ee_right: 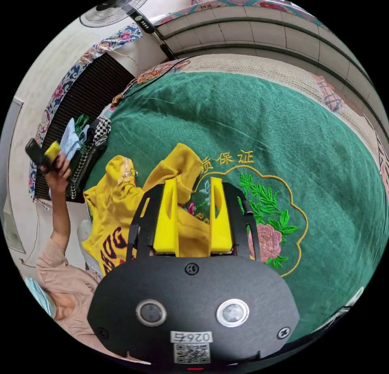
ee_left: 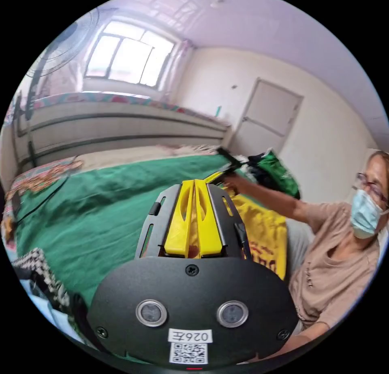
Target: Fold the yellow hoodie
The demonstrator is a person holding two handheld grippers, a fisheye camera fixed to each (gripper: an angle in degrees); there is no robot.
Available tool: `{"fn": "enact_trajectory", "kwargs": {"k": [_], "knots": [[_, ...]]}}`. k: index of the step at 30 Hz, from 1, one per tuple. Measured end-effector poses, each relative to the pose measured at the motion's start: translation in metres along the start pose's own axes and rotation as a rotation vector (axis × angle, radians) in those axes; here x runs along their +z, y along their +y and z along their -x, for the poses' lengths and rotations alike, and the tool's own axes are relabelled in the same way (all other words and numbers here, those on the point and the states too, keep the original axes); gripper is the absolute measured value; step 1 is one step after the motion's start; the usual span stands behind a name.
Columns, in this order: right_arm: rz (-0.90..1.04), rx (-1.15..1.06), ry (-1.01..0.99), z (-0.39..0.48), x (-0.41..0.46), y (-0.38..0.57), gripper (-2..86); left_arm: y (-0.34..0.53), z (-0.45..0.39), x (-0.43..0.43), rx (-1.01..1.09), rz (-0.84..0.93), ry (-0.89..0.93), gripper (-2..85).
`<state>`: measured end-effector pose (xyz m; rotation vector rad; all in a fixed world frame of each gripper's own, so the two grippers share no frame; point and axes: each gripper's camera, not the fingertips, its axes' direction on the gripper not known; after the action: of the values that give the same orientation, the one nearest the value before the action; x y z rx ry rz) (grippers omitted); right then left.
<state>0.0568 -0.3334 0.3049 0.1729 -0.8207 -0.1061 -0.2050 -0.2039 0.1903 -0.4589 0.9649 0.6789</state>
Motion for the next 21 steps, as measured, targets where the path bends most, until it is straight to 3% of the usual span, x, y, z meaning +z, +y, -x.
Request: {"fn": "enact_trajectory", "kwargs": {"k": [2,3,9,10,12,14,16,18,21], "knots": [[-0.033,-0.019,0.031,0.004,-0.029,0.031,9.6,0.02,0.026,0.008,-0.094,0.164,-0.106,10.5],[-0.05,-0.012,0.046,0.002,-0.039,0.042,9.9,0.025,0.036,0.011,-0.127,0.205,-0.091,11.3],[-0.145,0.223,0.117,-0.08,-0.105,0.129,14.1,0.058,0.085,0.055,-0.335,0.331,0.194,15.9],[-0.144,0.249,0.038,-0.097,-0.104,0.133,14.1,0.059,0.083,0.071,-0.35,0.379,0.283,15.3],[-0.135,0.268,-0.029,-0.109,-0.094,0.13,12.6,0.057,0.071,0.09,-0.338,0.465,0.275,11.2],[-0.137,0.169,0.021,-0.093,-0.101,0.12,0.4,0.047,0.05,0.09,-0.275,0.537,0.237,4.0],[-0.045,0.103,-0.087,-0.085,-0.096,0.105,-0.9,0.043,0.033,0.073,-0.247,0.503,0.191,2.7],[-0.062,0.057,-0.056,-0.066,-0.118,0.106,-1.3,0.04,0.008,0.036,-0.18,0.396,0.123,2.0],[-0.335,-0.104,-0.024,-0.01,-0.217,0.156,-1.5,0.05,-0.062,-0.064,-0.027,0.069,0.016,1.3]]}}
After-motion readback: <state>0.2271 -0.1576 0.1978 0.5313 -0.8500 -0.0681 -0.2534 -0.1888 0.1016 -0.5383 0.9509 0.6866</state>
